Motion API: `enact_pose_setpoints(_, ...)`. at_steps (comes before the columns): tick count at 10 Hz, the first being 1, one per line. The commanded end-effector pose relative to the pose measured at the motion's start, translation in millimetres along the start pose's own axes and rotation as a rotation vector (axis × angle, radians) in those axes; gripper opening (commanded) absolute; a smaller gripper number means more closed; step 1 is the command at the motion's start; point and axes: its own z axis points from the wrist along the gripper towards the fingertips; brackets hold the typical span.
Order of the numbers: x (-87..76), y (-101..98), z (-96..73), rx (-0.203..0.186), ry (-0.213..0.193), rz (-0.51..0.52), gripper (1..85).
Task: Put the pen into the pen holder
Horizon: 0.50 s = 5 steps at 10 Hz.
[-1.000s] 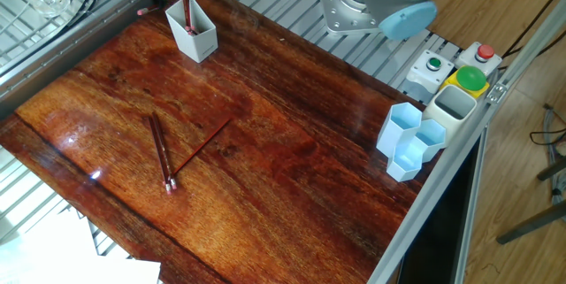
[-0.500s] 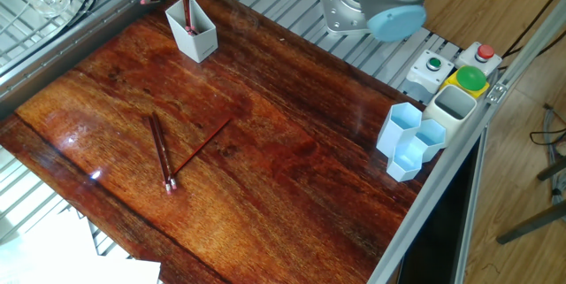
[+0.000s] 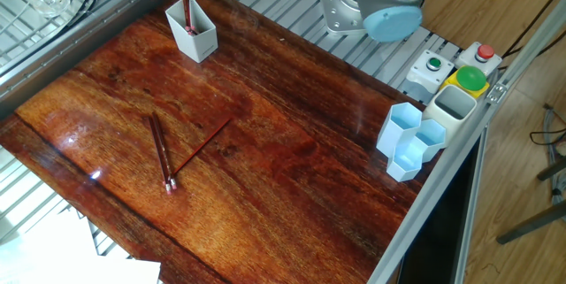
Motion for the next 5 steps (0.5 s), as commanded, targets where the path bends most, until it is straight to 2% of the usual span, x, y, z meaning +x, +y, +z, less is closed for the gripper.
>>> enact_pose_setpoints(1,-3.8,-5.4,-2.4,0.037,0.017,0.072,1.0)
enact_pose_setpoints(2,-14.6,-5.7,-2.4,0.037,-0.025,0.061,1.0)
enact_pose_setpoints(3,-30.2,5.4,-3.1,-0.007,-0.084,0.045,1.0)
enact_pose_setpoints(4,-28.2,5.7,-2.9,-0.007,-0.076,0.034,1.0)
enact_pose_setpoints(5,-20.3,7.2,-2.4,-0.013,-0.045,0.041,1.0)
